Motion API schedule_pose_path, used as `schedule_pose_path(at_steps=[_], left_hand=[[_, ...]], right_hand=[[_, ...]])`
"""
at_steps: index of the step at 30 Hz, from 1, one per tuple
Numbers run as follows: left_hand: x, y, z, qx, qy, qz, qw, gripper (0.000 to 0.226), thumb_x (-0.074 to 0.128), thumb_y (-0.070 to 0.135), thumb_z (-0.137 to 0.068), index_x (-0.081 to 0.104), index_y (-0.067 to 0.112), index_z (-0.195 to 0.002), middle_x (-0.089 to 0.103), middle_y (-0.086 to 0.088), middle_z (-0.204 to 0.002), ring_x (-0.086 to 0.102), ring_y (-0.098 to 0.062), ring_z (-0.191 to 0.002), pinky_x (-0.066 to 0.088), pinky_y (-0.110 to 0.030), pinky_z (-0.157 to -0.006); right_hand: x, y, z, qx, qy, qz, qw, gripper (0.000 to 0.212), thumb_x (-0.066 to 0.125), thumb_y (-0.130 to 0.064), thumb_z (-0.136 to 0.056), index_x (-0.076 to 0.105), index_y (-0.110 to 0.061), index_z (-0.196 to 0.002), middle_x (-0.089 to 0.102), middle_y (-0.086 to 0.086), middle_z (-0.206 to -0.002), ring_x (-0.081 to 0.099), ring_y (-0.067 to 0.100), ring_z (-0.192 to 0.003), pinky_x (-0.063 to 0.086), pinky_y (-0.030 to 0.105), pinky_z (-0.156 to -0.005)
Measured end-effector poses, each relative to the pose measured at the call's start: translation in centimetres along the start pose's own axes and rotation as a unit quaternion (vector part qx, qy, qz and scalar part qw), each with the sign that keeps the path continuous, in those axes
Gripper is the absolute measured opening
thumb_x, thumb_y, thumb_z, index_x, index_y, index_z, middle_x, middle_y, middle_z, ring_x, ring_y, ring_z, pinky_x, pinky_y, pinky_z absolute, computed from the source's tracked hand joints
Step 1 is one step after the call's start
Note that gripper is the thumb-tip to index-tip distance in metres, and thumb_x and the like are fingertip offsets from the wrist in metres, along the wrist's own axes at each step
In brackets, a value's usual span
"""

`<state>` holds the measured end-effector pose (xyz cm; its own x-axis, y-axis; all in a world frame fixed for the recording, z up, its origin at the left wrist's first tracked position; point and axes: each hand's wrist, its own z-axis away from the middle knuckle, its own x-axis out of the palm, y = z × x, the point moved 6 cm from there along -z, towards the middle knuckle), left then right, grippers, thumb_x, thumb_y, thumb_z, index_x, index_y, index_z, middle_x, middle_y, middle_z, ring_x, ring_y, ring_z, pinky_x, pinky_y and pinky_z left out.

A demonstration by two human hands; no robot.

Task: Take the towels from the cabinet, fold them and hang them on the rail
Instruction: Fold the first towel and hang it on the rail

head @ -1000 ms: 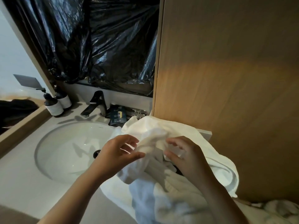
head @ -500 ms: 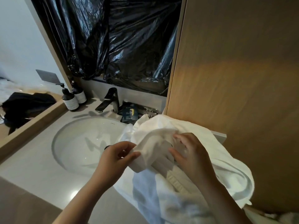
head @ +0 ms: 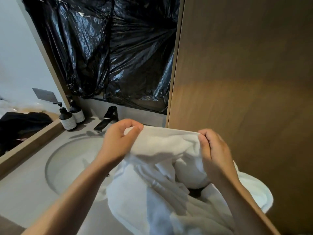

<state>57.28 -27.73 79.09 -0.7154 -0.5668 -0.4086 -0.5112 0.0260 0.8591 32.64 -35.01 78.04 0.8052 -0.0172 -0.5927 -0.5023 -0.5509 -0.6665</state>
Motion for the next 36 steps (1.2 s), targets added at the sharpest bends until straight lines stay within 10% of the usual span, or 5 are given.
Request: schedule_pose_path(at_steps=[4,9,16,25,36], left_hand=[[-0.4,1.7,-2.2,0.077,0.051,-0.082,0.992,0.013,0.063,0.020,-0.089,0.070,0.025,-0.080,0.065,0.020,-0.079,0.058,0.007,-0.081,0.036,0.000,-0.069],[-1.4,2.3,-3.8,0.065,0.132,-0.075,0.986,0.010,0.062,0.017,-0.091,0.070,0.021,-0.087,0.067,0.007,-0.089,0.059,-0.011,-0.087,0.039,-0.024,-0.075],[0.9,6.0,-2.7,0.167,0.081,-0.120,0.975,0.015,0.073,0.015,-0.084,0.071,0.013,-0.098,0.055,-0.001,-0.088,0.050,-0.003,-0.082,0.033,0.000,-0.073],[3.8,14.9,-2.7,0.194,-0.066,0.055,0.977,0.043,0.062,0.063,-0.064,0.065,0.044,-0.103,0.067,0.030,-0.097,0.057,0.012,-0.099,0.038,-0.001,-0.083],[2.9,17.3,-4.7,0.242,-0.036,0.014,0.970,0.018,0.067,0.025,-0.088,0.067,0.016,-0.073,0.062,0.003,-0.077,0.057,-0.007,-0.077,0.044,-0.016,-0.069]], right_hand=[[-2.8,-1.0,-0.8,-0.082,-0.001,0.062,0.995,0.016,0.051,-0.038,-0.096,0.059,-0.031,-0.084,0.059,-0.017,-0.078,0.055,0.001,-0.079,0.040,0.014,-0.062],[-4.9,1.7,-1.4,-0.035,-0.045,0.053,0.997,0.016,0.065,-0.036,-0.090,0.063,-0.033,-0.074,0.062,-0.015,-0.076,0.058,0.005,-0.072,0.040,0.018,-0.059],[-7.2,-0.3,-2.4,-0.056,0.100,-0.024,0.993,0.015,0.056,-0.024,-0.094,0.066,-0.032,-0.087,0.062,-0.018,-0.085,0.060,0.003,-0.084,0.042,0.008,-0.066],[-11.3,-8.2,-6.8,-0.197,0.126,-0.018,0.972,0.011,0.063,-0.017,-0.090,0.069,-0.022,-0.083,0.067,-0.013,-0.081,0.062,0.005,-0.081,0.041,0.008,-0.069],[-11.6,-8.8,-8.6,-0.201,0.075,-0.020,0.976,0.014,0.071,-0.017,-0.087,0.069,-0.021,-0.074,0.064,-0.011,-0.073,0.061,0.009,-0.073,0.042,0.013,-0.063]])
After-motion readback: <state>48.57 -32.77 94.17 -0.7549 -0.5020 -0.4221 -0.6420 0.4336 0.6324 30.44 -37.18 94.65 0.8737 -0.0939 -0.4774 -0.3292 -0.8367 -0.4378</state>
